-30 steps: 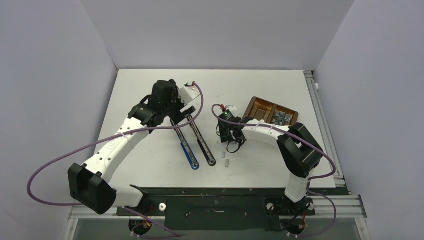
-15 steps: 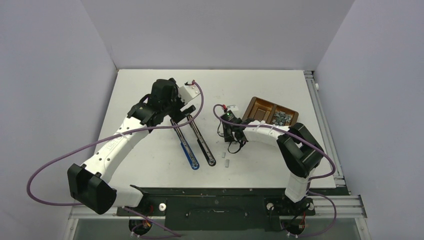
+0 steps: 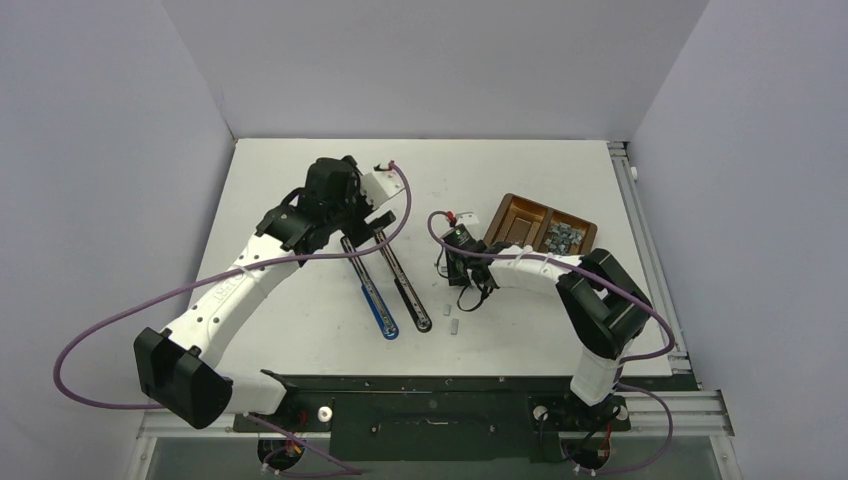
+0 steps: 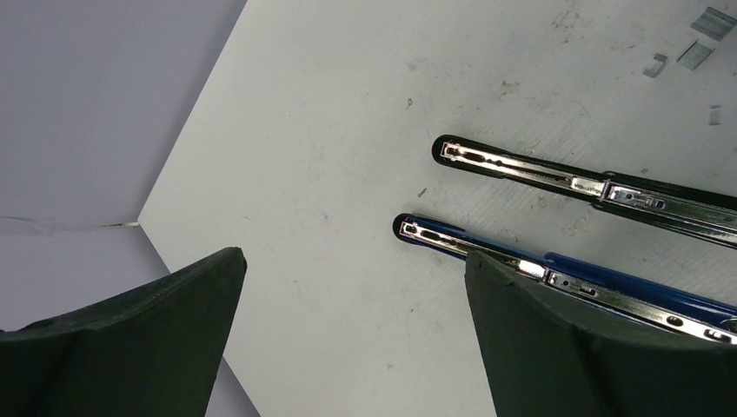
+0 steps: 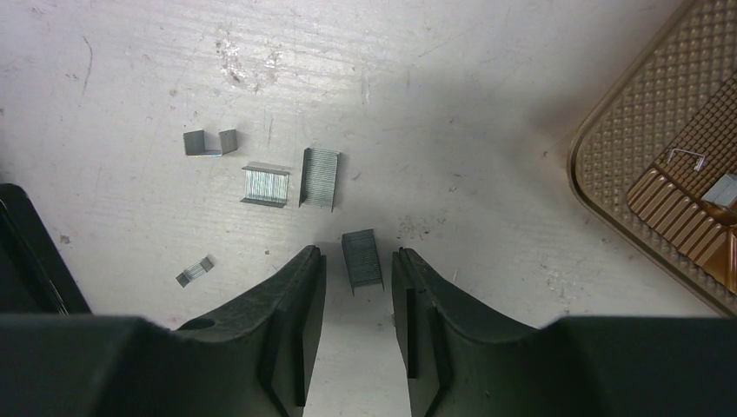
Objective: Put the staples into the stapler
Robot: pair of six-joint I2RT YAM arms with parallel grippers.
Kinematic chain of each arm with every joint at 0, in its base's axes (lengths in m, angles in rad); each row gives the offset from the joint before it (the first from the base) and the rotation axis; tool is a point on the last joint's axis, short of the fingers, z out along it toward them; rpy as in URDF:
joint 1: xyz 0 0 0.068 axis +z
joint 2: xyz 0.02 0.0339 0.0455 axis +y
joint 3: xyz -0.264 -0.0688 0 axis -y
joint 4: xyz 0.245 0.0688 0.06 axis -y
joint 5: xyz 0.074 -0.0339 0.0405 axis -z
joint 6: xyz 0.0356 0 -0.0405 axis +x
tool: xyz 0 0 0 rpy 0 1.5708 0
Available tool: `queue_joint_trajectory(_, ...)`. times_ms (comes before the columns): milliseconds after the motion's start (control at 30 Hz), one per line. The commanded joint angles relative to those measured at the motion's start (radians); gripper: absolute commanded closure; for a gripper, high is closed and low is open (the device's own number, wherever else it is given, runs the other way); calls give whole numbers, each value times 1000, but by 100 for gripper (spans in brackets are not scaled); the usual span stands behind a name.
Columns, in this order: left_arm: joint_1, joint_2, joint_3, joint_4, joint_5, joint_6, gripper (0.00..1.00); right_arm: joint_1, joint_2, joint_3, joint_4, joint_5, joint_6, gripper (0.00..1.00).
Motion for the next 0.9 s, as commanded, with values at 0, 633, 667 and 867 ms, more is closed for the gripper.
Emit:
queue_joint_trajectory(0,-12,-20,52,-1,4,-23,4,19,-13,-44,-67,8,13,66)
queue_joint_trajectory(633,-34,-39,38,-2,8,-10,4,33,-19,-27,-107,18,22,91)
queue_joint_trajectory(667,-35,-45,28,5,14,-4,4,31,-35,-18,-117,11,23,91)
queue_joint_trajectory(867,-45,-97,-32,87,71,64,4,5,-158,87,-210,-78,31,91)
